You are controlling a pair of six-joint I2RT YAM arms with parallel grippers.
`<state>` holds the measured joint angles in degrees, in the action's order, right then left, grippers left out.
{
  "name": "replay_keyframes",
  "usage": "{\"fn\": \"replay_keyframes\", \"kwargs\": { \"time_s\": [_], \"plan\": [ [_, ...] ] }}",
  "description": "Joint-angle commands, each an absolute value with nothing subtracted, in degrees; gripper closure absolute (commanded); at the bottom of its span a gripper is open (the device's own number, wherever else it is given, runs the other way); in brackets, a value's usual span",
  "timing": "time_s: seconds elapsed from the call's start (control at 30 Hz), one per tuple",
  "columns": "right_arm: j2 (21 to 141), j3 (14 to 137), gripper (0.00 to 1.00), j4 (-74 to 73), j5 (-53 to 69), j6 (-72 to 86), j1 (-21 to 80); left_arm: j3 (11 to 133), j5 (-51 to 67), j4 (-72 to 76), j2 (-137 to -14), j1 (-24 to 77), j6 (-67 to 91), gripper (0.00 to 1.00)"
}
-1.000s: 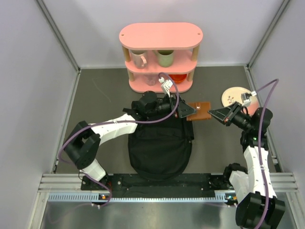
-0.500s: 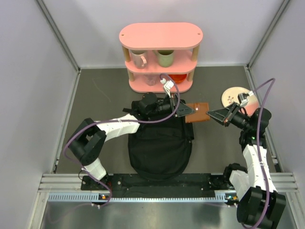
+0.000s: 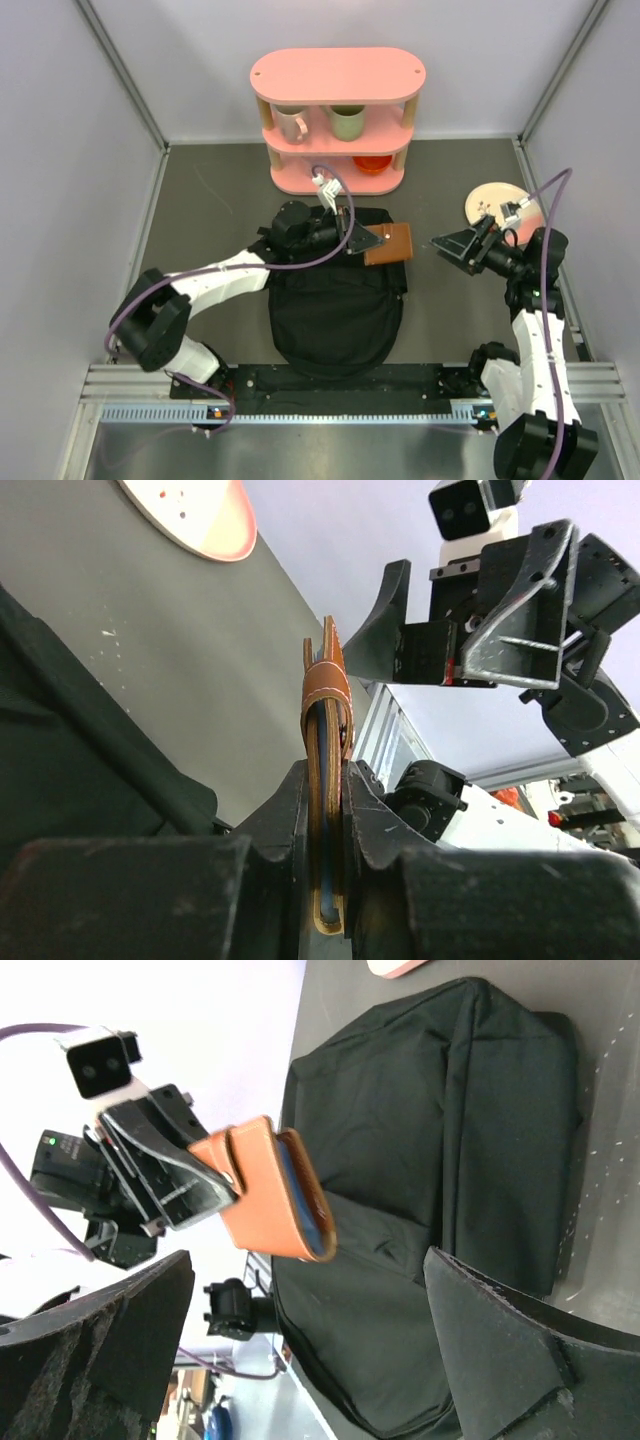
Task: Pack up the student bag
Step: Place the personal item in the student bag.
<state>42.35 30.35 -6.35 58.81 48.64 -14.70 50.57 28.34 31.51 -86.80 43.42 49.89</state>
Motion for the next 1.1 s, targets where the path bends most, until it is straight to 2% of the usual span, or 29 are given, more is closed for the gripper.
{"fn": "replay_keyframes", "kwargs": {
  "time_s": [0.0,0.27,0.63,0.87,0.9,0.93,1.07],
  "plan": [
    [40.17,30.76,0.04,-8.61,61.96,43.33,-12.23,48.78,28.03,31.02,-79.37,42.80,46.49,1.00],
    [39.72,29.36,0.03,1.55,61.34,45.61,-1.15,50.10,36.82,28.92,-79.36,42.89,45.53,1.00],
    [43.24,25.93,0.07,13.96,62.14,52.11,2.81,50.54,42.63,35.76,-81.65,42.80,48.69,1.00],
    [45.08,24.79,0.28,23.19,63.89,57.38,4.83,50.27,42.98,39.98,-83.58,42.89,51.59,1.00],
    [45.35,24.44,0.33,24.60,64.77,58.18,4.75,50.36,42.80,40.51,-84.02,42.80,51.94,1.00],
    [45.79,24.26,0.43,25.13,64.95,58.62,4.75,50.45,42.89,41.04,-84.20,42.80,52.47,1.00],
    [46.41,23.82,0.62,26.28,65.48,59.15,4.83,50.98,42.80,41.66,-84.81,42.80,52.73,1.00]
  ]
}}
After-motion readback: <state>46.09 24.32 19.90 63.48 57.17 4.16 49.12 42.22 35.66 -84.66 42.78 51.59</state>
